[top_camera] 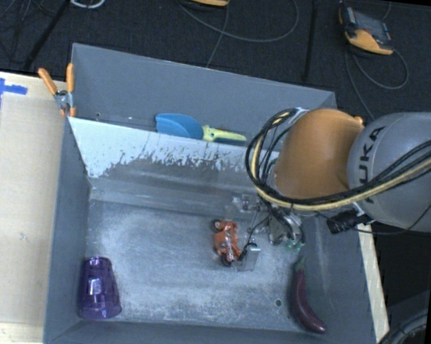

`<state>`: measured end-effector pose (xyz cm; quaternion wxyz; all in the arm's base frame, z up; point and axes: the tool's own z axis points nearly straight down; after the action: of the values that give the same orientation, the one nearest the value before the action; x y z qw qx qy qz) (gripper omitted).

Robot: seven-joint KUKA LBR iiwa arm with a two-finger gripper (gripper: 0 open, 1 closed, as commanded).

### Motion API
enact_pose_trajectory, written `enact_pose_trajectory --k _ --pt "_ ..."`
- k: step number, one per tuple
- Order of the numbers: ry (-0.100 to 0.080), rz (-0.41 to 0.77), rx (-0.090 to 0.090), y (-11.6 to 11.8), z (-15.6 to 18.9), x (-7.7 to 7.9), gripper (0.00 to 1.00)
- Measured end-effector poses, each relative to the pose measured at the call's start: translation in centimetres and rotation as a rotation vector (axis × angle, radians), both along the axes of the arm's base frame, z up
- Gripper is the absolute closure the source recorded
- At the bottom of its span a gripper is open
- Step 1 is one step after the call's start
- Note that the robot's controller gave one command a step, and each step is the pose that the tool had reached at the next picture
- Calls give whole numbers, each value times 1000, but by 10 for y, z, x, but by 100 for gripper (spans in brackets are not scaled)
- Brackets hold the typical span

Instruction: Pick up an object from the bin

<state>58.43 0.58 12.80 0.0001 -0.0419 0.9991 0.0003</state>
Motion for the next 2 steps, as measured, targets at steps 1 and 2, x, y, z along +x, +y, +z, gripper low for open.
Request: enact_pose_trajectory --k 1,2 --pt "-2 72 0 -1 -21 10 0" --pt "-3 59 1 0 -41 21 100"
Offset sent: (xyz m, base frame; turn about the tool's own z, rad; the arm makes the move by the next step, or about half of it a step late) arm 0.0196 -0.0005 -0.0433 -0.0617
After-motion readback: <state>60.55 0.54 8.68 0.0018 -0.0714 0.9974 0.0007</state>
